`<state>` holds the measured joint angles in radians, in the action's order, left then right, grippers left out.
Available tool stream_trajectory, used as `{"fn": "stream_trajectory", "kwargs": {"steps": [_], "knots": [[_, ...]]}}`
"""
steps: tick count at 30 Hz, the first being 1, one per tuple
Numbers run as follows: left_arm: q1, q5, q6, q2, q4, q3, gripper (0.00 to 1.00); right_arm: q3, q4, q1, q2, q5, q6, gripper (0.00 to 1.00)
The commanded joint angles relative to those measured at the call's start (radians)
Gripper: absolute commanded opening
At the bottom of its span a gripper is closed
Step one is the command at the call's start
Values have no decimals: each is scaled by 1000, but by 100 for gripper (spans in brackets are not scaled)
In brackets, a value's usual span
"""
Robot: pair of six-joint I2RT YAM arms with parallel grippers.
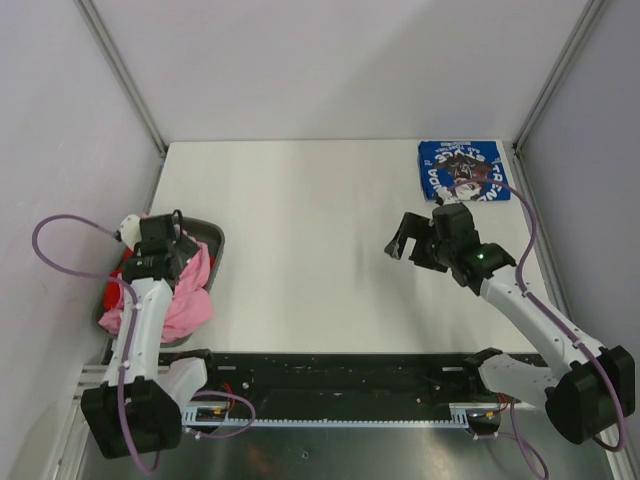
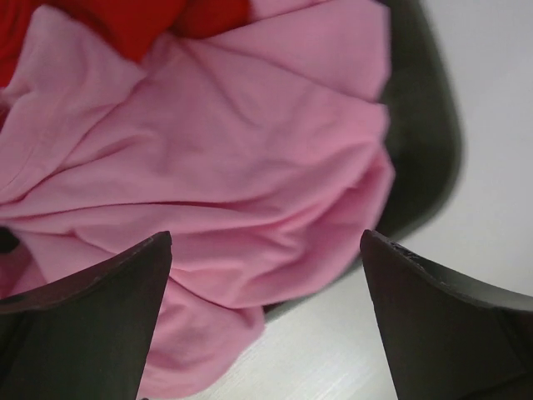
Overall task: Fold and stack the t-shirts
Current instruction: Grab crumpled tshirt from bin with the left arm
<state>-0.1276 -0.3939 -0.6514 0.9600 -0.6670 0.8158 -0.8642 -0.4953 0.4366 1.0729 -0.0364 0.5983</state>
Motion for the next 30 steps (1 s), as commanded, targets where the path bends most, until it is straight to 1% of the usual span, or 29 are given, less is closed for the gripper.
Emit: {"fn": "stream_trajectory", "kwargs": {"steps": [1, 3, 4, 5, 8, 10, 13, 14, 15, 16, 19, 24, 27, 30], "knots": [[-67, -77, -122, 52, -17, -45, 99, 7, 55, -4, 25, -43, -20, 99], [-72, -84, -154, 92, -16, -57, 98, 10, 65, -4, 35, -55, -22, 99], [-74, -81, -169, 110, -16, -61, 95, 11, 68, -5, 40, -60, -22, 99], [-75, -76, -181, 127, -14, -64, 91, 11, 71, -6, 44, -64, -23, 99], [-77, -74, -206, 166, -7, -72, 75, 13, 74, -8, 55, -73, -24, 99], [-77, -72, -209, 182, -3, -74, 58, 14, 74, -10, 56, -78, -24, 99], [-78, -70, -191, 163, -2, -68, 26, 18, 73, -12, 54, -82, -23, 99], [-77, -76, -184, 144, -3, -66, 14, 19, 73, -13, 53, -84, -23, 99], [-76, -84, -174, 120, -2, -63, 7, 21, 73, -13, 52, -85, -22, 98], [-76, -89, -160, 96, -3, -56, 3, 22, 72, -15, 52, -87, -21, 98], [-76, -85, -107, 15, -4, -20, 0, 22, 75, -15, 56, -98, -19, 98], [-75, -35, -31, -126, -3, 69, 0, 21, 93, -18, 64, -130, -6, 98], [-72, 24, 12, -171, -2, 139, 0, 22, 105, -19, 66, -142, 0, 98], [-49, 98, 44, -184, -2, 219, 0, 21, 120, -26, 64, -149, 9, 98]]}}
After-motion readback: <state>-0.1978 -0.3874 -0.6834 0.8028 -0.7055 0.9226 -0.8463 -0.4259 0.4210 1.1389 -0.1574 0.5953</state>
